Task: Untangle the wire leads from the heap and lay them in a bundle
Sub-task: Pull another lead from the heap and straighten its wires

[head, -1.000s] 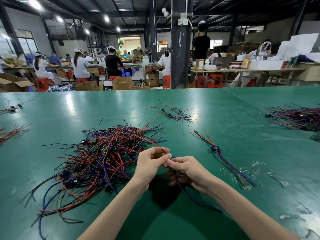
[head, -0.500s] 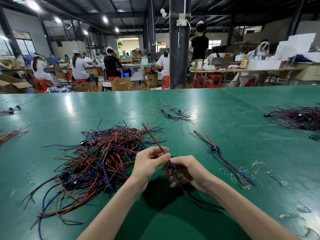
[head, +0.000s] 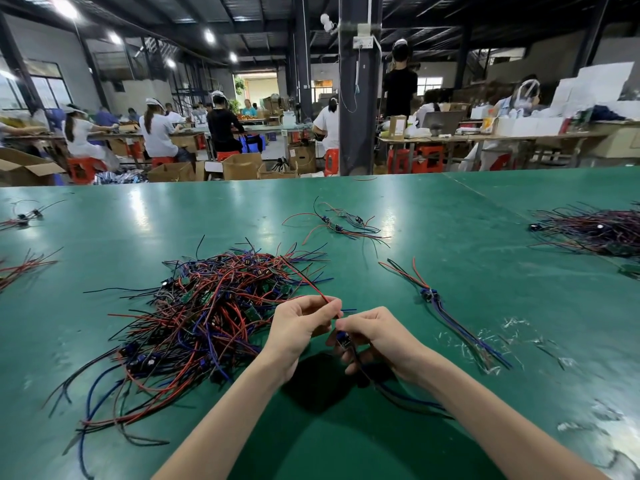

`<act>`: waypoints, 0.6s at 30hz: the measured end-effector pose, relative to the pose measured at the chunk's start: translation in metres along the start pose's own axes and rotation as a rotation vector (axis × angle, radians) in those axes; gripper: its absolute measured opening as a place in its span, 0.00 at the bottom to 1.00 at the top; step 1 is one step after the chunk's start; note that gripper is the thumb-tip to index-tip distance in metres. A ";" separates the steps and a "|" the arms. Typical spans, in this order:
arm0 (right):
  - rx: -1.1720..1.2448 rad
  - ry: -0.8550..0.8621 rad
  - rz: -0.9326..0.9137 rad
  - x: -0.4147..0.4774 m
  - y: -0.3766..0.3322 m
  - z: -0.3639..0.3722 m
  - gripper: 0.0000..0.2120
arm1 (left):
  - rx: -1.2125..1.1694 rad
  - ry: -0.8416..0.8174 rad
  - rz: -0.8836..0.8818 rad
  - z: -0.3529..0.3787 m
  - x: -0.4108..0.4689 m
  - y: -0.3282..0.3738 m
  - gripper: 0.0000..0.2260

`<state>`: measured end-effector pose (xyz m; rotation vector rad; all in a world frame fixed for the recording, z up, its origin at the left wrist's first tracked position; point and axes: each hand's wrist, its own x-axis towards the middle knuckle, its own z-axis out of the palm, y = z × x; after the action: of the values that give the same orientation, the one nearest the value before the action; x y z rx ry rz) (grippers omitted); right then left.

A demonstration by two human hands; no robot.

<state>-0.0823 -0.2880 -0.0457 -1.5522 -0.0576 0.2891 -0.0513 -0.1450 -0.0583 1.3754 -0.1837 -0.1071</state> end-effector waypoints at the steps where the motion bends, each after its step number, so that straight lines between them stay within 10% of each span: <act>1: -0.002 0.005 0.002 0.000 0.000 0.000 0.11 | 0.005 -0.002 0.002 0.000 0.000 0.000 0.07; 18: -0.017 0.098 0.075 0.004 0.002 0.001 0.11 | 0.419 0.049 0.353 0.002 0.010 -0.007 0.07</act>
<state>-0.0789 -0.2865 -0.0485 -1.5853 0.0751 0.2715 -0.0420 -0.1504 -0.0642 1.7373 -0.4223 0.2733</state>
